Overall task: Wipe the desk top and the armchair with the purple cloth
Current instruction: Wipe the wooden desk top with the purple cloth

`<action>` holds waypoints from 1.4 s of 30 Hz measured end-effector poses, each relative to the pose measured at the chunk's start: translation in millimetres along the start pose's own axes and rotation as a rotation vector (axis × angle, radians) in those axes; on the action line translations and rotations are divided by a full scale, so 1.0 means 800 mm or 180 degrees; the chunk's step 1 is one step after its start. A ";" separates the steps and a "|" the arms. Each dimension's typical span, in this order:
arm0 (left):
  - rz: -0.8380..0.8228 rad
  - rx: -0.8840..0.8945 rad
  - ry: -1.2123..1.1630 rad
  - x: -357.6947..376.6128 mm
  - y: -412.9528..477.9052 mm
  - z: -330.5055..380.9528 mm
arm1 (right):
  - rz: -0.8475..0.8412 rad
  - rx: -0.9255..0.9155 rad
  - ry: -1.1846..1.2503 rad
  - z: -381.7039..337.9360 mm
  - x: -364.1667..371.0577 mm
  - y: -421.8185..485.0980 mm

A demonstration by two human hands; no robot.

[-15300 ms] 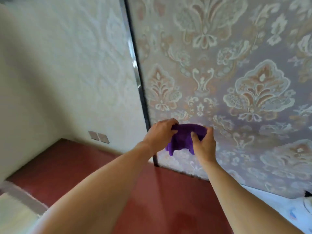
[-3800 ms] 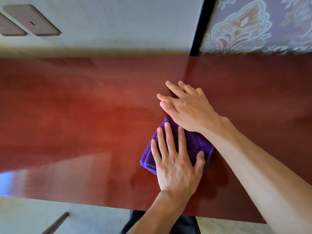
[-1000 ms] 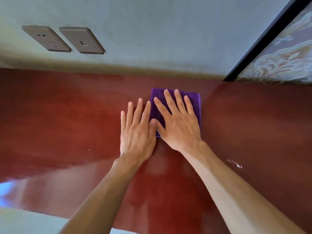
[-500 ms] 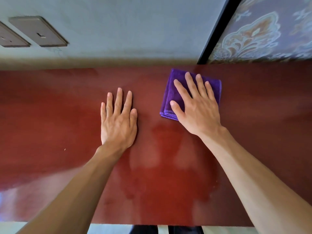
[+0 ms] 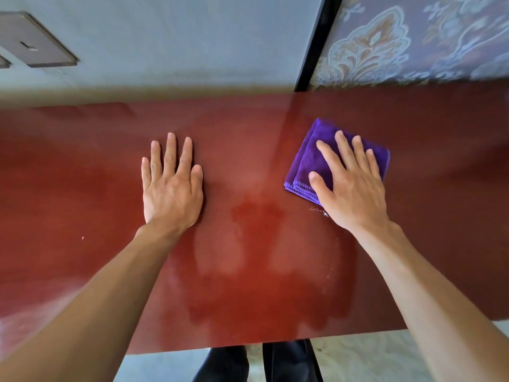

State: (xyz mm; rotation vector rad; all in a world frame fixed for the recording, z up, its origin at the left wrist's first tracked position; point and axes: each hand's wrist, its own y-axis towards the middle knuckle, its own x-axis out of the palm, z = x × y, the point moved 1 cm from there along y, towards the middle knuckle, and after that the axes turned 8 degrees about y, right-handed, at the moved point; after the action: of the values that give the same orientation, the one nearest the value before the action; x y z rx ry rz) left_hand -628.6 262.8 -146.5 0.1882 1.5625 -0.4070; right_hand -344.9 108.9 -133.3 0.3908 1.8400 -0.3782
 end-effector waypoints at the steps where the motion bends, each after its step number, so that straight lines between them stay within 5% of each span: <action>1: 0.0008 0.0006 -0.0009 0.000 0.000 0.000 | -0.0024 0.0023 -0.0014 0.006 -0.001 -0.009; 9: 0.0035 0.0020 -0.0062 0.001 0.000 -0.002 | 0.0021 0.0500 -0.0007 0.054 -0.012 -0.074; 18: 0.0060 -0.0034 -0.0082 0.004 -0.001 0.001 | 0.0556 0.1497 0.0074 -0.007 0.017 -0.088; 34: 0.0092 0.0609 -0.0184 -0.012 -0.090 -0.013 | 0.0315 0.0851 -0.0127 -0.049 0.032 -0.147; 42: 0.0118 0.0151 -0.0195 -0.007 -0.167 -0.121 | 0.0427 0.1432 0.0055 -0.120 0.052 -0.205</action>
State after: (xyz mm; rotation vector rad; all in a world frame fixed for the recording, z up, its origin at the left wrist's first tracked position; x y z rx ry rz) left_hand -767.7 176.5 -123.4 0.2389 1.4880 -0.4173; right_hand -511.0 8.4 -134.9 0.8224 1.7261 -0.6995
